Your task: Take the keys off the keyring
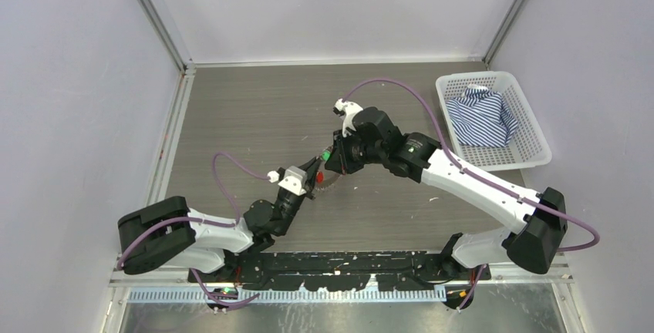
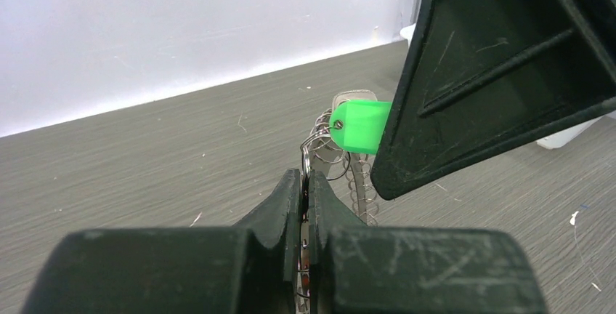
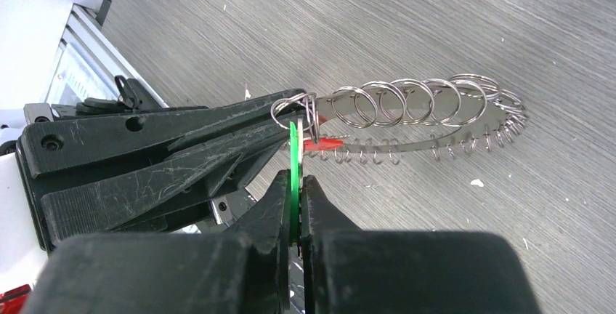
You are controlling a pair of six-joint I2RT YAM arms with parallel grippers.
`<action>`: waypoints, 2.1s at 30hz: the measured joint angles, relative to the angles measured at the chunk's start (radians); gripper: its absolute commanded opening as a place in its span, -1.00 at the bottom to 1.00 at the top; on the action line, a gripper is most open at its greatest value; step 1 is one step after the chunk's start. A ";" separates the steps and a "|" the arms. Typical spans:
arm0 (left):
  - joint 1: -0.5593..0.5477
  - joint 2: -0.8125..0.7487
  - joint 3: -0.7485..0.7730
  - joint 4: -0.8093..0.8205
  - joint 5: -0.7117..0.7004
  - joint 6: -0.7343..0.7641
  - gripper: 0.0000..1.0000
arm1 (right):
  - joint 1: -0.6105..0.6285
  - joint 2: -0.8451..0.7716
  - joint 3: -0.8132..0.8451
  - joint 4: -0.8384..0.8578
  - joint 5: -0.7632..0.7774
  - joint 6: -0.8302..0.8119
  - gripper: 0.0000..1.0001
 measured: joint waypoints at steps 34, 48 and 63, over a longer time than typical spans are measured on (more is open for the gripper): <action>0.019 -0.107 0.028 -0.046 0.042 0.208 -1.00 | -0.097 -0.080 -0.190 0.361 -0.168 0.403 -0.98; 0.019 -0.122 0.066 -0.083 0.040 0.308 -0.99 | -0.102 -0.095 -0.201 0.400 -0.160 0.520 -0.98; 0.020 -0.141 0.071 -0.117 0.053 0.390 -1.00 | -0.110 -0.071 -0.180 0.385 -0.177 0.559 -0.98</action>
